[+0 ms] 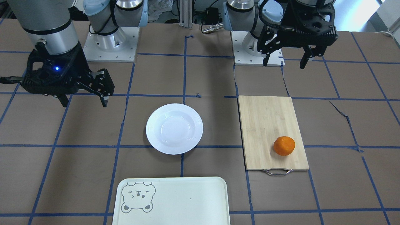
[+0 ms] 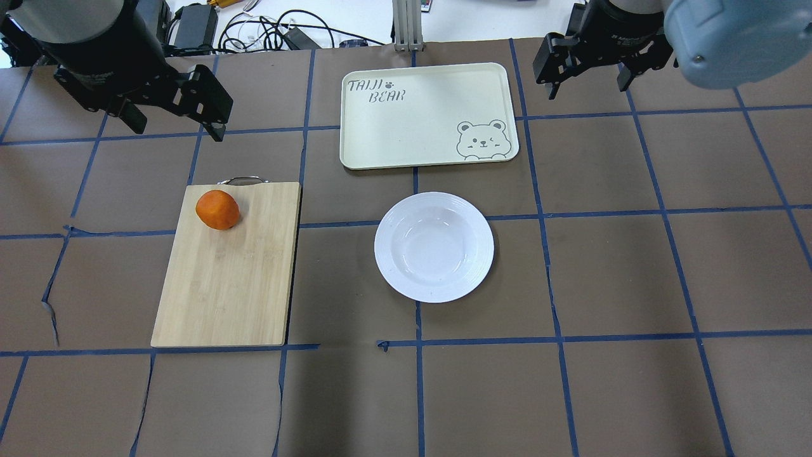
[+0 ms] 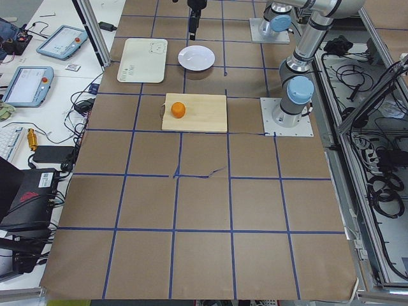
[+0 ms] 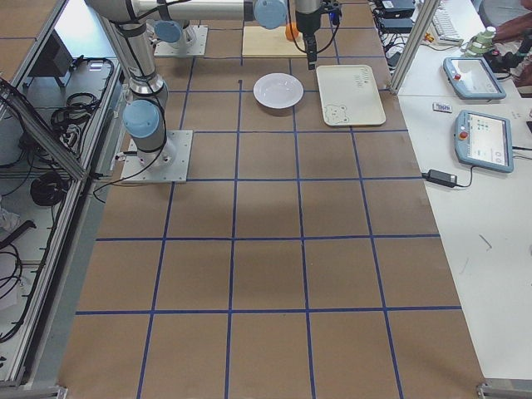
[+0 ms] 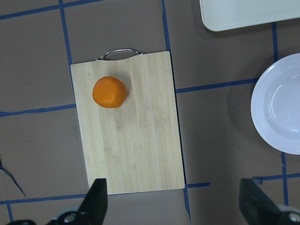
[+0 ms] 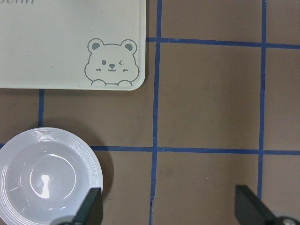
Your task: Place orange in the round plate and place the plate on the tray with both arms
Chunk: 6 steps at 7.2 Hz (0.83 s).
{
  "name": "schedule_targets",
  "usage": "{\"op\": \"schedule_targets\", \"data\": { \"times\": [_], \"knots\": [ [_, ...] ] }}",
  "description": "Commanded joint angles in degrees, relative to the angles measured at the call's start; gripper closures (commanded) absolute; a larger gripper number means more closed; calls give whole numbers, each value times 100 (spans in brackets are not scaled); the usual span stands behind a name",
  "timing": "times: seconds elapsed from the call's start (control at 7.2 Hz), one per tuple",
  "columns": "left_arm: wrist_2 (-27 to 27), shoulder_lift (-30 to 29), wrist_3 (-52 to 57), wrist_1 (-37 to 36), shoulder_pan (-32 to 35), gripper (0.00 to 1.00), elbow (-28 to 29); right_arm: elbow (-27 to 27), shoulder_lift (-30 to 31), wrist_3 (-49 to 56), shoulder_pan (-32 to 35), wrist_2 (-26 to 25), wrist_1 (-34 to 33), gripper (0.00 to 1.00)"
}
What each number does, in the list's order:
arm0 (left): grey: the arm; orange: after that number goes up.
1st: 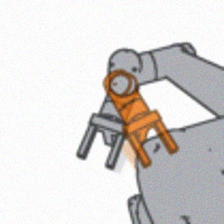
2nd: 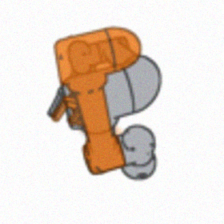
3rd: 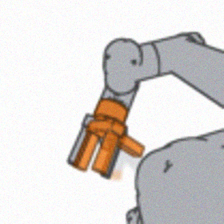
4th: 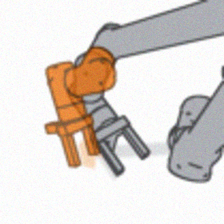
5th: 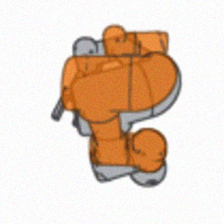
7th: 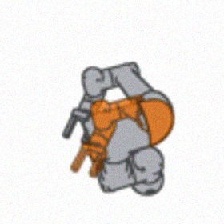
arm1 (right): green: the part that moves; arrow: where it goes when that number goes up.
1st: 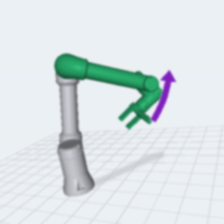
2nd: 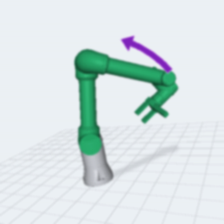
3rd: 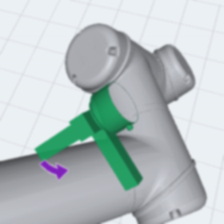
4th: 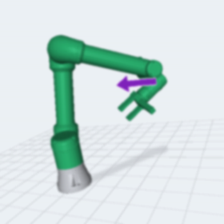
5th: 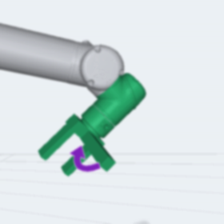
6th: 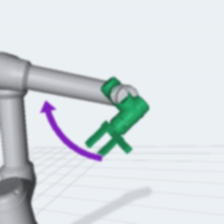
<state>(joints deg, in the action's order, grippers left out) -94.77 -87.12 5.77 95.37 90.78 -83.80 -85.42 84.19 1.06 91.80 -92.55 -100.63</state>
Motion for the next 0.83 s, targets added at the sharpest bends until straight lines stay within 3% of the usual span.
{"op": "schedule_targets", "data": {
  "times": [0.0, 0.69],
  "knots": [
    [11, 89, -50, -27, -17, 0, -66, -1, -8, 9, 5, 131, 87, 0],
    [38, -42, -472, -185, -114, 0, -39, -1, -52, 9, 5, 185, 88, 0]
  ]
}}
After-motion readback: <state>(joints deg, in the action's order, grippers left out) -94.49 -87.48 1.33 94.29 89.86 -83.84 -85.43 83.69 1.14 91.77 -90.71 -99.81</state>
